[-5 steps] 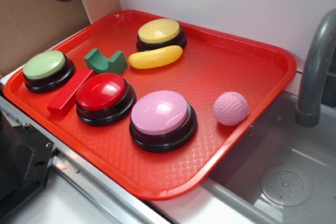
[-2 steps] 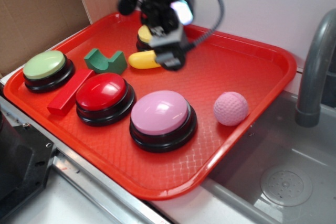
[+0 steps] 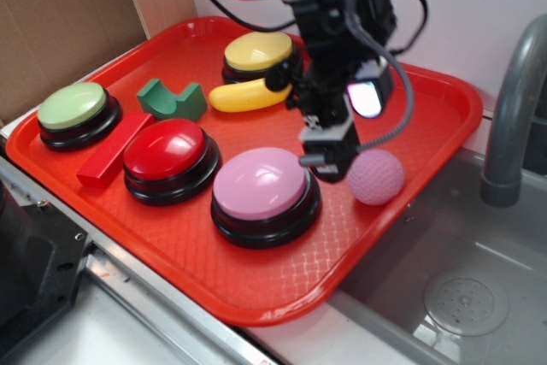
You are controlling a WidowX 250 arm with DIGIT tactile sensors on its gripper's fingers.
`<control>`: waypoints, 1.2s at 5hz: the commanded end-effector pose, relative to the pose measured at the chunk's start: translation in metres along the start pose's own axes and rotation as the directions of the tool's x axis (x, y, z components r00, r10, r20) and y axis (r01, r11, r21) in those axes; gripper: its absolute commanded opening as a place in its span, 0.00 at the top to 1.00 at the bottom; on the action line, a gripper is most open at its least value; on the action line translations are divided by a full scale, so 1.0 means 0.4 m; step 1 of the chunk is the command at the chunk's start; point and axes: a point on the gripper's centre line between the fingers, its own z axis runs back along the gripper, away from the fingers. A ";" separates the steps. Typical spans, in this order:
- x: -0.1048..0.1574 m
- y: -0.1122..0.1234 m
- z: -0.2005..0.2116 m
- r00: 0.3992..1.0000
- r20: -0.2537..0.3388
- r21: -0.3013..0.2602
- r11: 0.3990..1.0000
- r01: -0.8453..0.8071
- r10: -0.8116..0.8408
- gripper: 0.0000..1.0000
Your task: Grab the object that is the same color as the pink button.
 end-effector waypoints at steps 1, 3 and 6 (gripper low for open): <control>0.032 -0.015 -0.041 0.999 -0.028 0.050 0.998 0.032 -0.030 0.00; 0.037 -0.025 -0.059 0.996 -0.047 0.026 0.997 0.079 -0.078 1.00; -0.030 0.022 0.132 0.905 -0.082 0.186 0.899 -0.397 0.417 1.00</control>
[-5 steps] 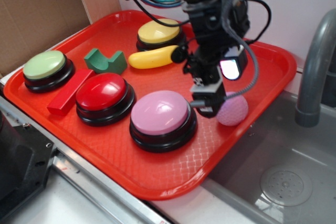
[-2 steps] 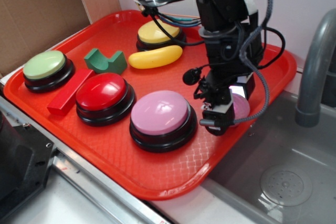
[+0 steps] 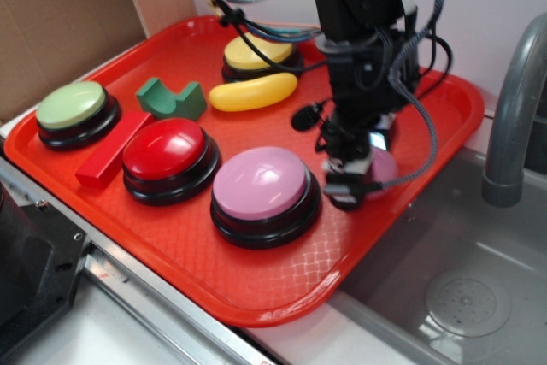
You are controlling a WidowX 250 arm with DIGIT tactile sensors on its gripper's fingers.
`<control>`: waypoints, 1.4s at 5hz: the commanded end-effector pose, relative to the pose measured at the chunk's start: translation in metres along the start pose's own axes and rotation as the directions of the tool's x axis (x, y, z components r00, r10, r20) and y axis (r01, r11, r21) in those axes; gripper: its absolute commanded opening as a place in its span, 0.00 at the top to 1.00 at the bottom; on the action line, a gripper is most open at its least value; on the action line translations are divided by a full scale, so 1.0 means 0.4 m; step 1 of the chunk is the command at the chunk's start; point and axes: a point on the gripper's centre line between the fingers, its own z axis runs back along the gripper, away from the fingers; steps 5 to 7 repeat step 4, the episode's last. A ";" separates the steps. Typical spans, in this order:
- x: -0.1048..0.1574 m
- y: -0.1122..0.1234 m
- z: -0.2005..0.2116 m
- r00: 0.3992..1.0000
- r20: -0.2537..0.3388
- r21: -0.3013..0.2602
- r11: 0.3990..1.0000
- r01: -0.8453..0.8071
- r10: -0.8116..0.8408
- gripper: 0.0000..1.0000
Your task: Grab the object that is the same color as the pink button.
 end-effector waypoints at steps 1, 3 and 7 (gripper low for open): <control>-0.079 0.025 0.217 0.889 0.063 0.244 0.857 -0.454 0.453 1.00; -0.230 0.086 0.241 0.565 0.068 0.314 0.520 -0.794 0.822 1.00; -0.252 0.083 0.243 0.353 0.057 0.224 0.332 -0.916 0.934 1.00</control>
